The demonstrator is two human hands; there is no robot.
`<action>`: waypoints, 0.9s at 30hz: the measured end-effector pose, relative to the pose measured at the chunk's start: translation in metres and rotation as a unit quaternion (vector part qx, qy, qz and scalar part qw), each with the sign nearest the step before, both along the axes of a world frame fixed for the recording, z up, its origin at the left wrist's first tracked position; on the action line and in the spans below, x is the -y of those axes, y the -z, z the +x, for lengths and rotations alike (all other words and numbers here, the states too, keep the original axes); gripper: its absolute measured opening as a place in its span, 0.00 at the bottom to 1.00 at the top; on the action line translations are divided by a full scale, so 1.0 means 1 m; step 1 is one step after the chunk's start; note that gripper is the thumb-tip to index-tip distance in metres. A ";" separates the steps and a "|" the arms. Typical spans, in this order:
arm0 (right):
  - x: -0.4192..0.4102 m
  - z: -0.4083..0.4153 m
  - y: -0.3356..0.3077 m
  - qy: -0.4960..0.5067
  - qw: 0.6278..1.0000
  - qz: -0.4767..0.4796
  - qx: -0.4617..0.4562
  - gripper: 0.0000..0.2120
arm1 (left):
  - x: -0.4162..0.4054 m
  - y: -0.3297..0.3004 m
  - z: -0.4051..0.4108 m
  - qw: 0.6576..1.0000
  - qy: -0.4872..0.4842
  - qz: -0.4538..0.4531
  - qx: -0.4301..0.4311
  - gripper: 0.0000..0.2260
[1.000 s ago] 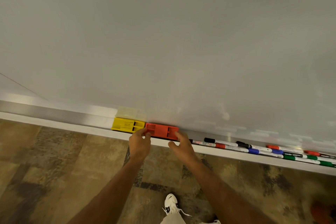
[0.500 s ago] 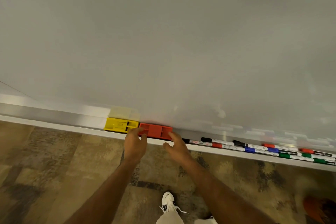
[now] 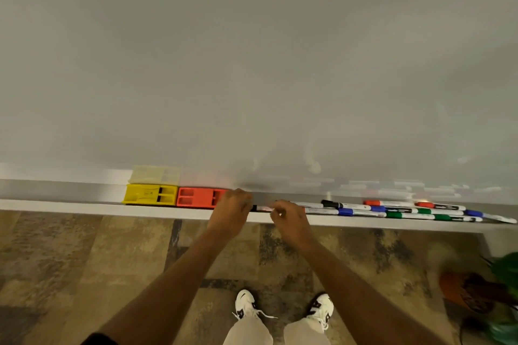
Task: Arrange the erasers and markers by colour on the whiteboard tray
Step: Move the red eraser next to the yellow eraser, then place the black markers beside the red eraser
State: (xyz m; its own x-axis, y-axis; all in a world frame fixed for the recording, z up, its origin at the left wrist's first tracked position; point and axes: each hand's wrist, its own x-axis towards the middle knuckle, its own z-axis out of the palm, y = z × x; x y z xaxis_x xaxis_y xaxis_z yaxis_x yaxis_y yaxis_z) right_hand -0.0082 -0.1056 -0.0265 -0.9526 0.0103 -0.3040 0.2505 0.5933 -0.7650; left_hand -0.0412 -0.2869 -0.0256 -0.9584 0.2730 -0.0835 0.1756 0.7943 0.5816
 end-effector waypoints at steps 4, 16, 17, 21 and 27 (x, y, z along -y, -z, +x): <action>-0.057 0.021 0.001 0.035 0.999 0.018 0.010 0.10 | -0.038 0.012 -0.010 0.992 0.098 -0.077 0.013 0.08; -0.143 0.039 0.001 0.074 0.997 -0.016 0.030 0.10 | -0.059 0.028 -0.017 0.976 0.111 -0.166 0.082 0.18; -0.142 0.035 0.002 0.074 0.997 -0.015 0.028 0.10 | -0.059 0.028 -0.016 0.976 0.114 -0.167 0.079 0.18; -0.133 0.015 0.004 0.045 0.998 0.032 -0.005 0.09 | -0.056 0.019 -0.006 0.977 0.107 -0.178 0.046 0.20; -0.102 -0.025 0.003 -0.158 0.967 0.170 -0.108 0.12 | -0.029 -0.004 0.025 0.994 0.023 -0.104 0.011 0.09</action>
